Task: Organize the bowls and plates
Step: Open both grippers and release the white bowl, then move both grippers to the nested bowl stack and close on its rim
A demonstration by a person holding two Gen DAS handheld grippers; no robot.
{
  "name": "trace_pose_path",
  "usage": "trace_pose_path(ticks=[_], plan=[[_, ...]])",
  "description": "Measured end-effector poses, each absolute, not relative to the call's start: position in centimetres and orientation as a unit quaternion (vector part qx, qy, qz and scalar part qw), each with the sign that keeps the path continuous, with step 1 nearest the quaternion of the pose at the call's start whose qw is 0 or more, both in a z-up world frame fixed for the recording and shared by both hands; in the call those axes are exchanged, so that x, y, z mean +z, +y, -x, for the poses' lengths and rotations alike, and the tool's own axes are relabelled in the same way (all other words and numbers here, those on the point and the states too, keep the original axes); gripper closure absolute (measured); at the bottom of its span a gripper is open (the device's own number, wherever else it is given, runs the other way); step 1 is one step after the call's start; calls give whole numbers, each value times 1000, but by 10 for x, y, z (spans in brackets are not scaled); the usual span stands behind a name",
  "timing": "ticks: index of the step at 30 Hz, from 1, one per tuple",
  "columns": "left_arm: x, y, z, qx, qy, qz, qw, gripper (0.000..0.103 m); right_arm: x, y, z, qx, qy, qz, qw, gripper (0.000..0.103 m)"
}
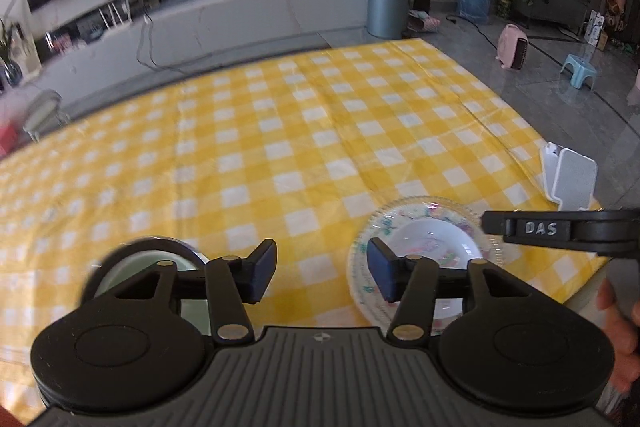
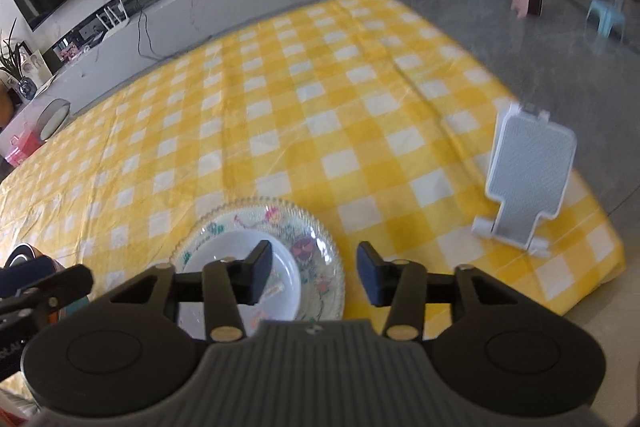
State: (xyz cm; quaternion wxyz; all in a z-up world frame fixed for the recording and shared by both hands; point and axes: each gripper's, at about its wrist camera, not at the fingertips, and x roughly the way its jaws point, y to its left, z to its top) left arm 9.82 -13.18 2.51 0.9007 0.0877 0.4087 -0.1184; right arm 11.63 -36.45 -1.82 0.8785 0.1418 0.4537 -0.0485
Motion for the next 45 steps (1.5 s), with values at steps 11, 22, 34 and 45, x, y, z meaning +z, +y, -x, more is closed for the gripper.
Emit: trace_pose_path(ticks=[11, 22, 34, 45], plan=[[49, -81, -94, -54, 370, -93, 923, 37, 28, -300, -94, 13, 415, -120, 902, 36], [51, -17, -93, -15, 373, -67, 925, 32, 40, -228, -88, 63, 409, -110, 904, 27], [26, 37, -105, -10, 420, 37, 907, 30, 17, -196, -105, 64, 447, -172, 875, 27], [-12, 61, -122, -33, 492, 140, 859, 31, -28, -185, -126, 71, 507, -200, 836, 29]])
